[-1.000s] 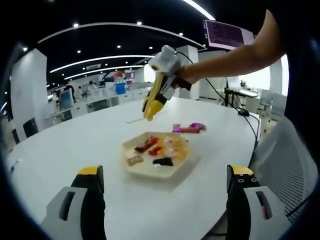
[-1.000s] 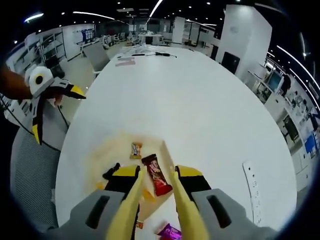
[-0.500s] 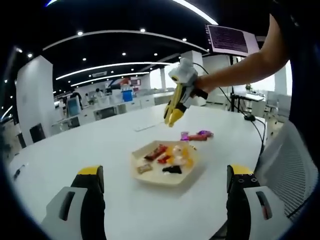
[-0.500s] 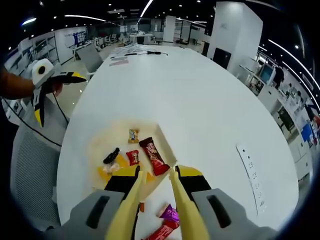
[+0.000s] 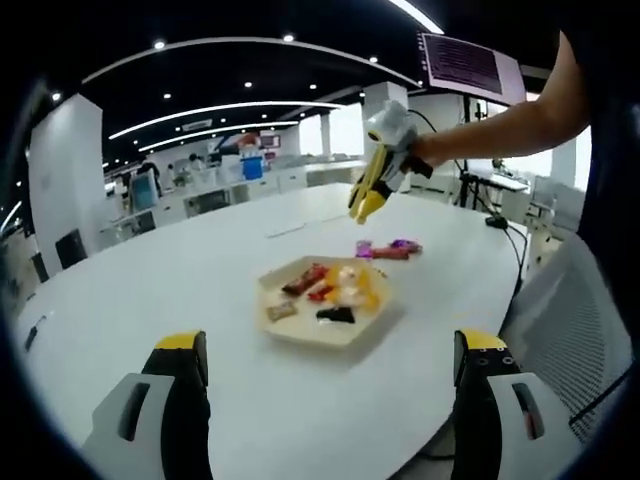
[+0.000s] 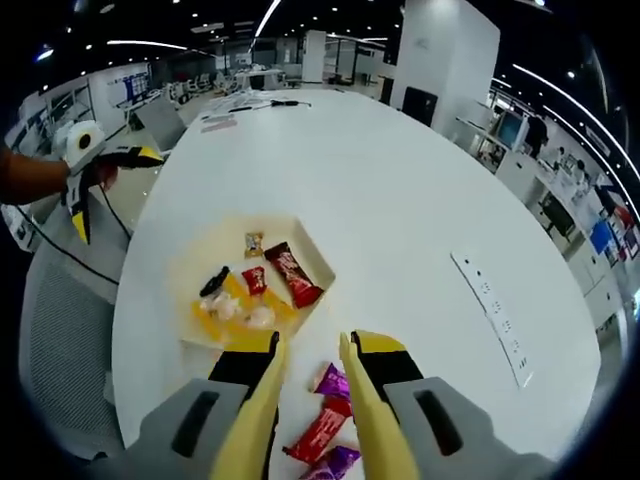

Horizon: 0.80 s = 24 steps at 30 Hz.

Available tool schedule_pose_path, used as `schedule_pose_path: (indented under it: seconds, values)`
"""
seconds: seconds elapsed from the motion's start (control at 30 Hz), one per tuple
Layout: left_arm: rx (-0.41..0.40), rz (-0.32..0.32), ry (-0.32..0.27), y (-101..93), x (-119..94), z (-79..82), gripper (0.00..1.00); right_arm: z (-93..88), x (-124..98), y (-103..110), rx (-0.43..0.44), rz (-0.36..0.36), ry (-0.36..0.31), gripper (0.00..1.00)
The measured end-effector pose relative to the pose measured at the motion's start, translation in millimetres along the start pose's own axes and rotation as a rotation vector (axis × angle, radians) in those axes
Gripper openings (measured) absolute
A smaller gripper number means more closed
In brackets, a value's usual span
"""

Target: Place the target food into the container with the food tongs after gripping and lifting it, then release it inside without dropping or visibly crushing the food.

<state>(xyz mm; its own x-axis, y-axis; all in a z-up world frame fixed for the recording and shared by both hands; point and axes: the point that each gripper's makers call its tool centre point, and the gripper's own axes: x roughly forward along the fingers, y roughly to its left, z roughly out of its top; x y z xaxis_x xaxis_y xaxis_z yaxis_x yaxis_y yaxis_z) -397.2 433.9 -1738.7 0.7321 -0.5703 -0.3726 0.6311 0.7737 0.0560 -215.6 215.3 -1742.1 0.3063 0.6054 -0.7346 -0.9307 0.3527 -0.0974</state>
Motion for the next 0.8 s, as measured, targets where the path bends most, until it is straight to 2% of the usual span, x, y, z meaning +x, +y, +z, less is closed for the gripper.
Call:
schedule_pose_path:
  seconds: [0.23, 0.57, 0.67, 0.8]
  values:
    - [-0.016, -0.03, 0.0, -3.7, 2, -1.6, 0.99, -17.6, -10, -5, 0.041, -0.017, -0.004, 0.27]
    - [-0.001, -0.014, 0.004, -0.4, 2, -3.3, 0.99, -39.8, -16, -7, 0.08, -0.032, 0.004, 0.27]
    - [-0.065, 0.007, -0.023, 7.9, -1, -0.6, 0.99, -45.1, -17, -8, 0.082, -0.037, 0.01, 0.27]
    - [-0.086, 0.021, -0.036, 12.3, -2, 0.7, 0.99, -51.8, -19, -8, 0.1, -0.042, 0.01, 0.28]
